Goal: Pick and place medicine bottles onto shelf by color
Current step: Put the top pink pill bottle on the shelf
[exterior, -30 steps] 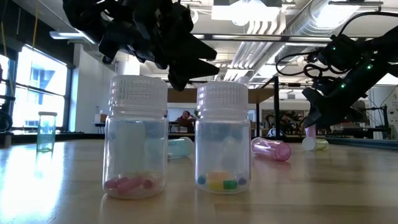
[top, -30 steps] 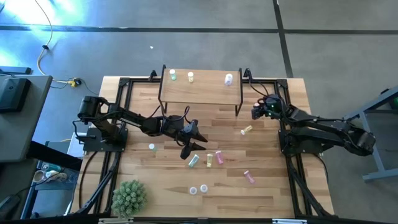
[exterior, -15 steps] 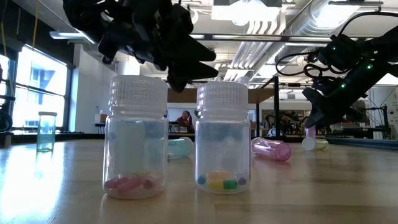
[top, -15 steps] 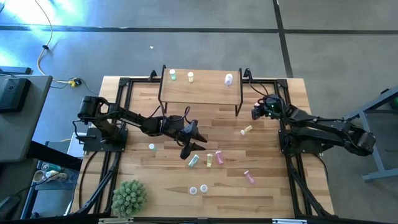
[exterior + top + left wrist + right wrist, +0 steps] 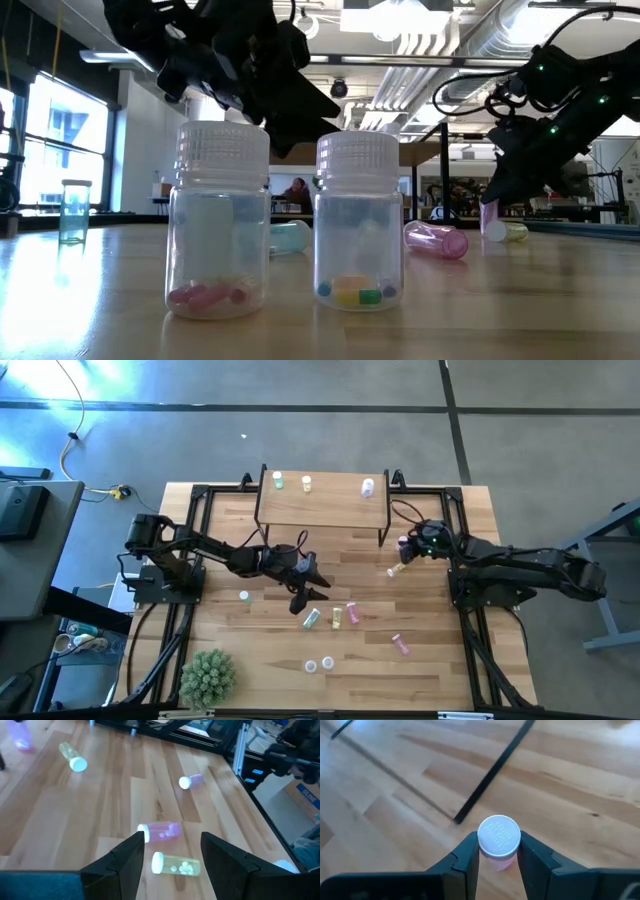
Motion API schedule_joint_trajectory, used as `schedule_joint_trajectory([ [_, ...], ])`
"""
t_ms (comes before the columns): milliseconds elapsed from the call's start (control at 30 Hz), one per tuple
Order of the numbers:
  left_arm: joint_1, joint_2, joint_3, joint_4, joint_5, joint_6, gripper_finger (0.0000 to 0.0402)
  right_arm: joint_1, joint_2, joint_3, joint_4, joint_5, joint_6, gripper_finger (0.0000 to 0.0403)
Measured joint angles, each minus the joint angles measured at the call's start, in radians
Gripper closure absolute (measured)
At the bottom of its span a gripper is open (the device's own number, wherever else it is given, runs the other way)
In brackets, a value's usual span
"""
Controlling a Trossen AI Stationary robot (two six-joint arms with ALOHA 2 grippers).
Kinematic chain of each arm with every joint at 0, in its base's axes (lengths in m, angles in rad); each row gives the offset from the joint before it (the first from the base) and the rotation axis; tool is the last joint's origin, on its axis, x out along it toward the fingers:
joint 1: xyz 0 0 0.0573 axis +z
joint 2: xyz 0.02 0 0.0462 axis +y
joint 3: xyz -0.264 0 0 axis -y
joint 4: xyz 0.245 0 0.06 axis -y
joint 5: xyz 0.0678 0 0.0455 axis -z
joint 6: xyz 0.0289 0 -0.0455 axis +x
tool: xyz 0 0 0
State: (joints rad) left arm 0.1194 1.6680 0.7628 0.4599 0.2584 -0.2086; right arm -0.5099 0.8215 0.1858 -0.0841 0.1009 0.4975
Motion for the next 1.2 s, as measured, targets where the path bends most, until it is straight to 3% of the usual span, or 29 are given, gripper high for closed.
schedule_joint_trajectory([
  [200, 0.005, 0.0, 0.0, 0.0, 0.0, -0.023, 0.0216, 0.09, 0.001, 0.061, -0.032, 0.006, 0.004, 0.0304],
  [567, 0.005, 0.0, 0.0, -0.01, 0.0, -0.042, 0.0216, 0.302, 0.001, 0.199, -0.248, 0.184, 0.049, 0.0304],
  [800, 0.032, 0.0, 0.0, -0.153, -0.008, -0.025, 0.0216, 0.443, 0.002, 0.268, -0.248, 0.191, 0.11, 0.0304],
  [1033, 0.033, 0.0, 0.0, -0.157, -0.007, -0.016, 0.0216, 0.563, 0.024, 0.311, -0.177, 0.191, 0.158, 0.0304],
  [1200, 0.052, 0.0, 0.0, -0.158, -0.008, -0.006, 0.0216, 0.583, 0.11, 0.367, -0.074, 0.195, 0.101, 0.0304],
])
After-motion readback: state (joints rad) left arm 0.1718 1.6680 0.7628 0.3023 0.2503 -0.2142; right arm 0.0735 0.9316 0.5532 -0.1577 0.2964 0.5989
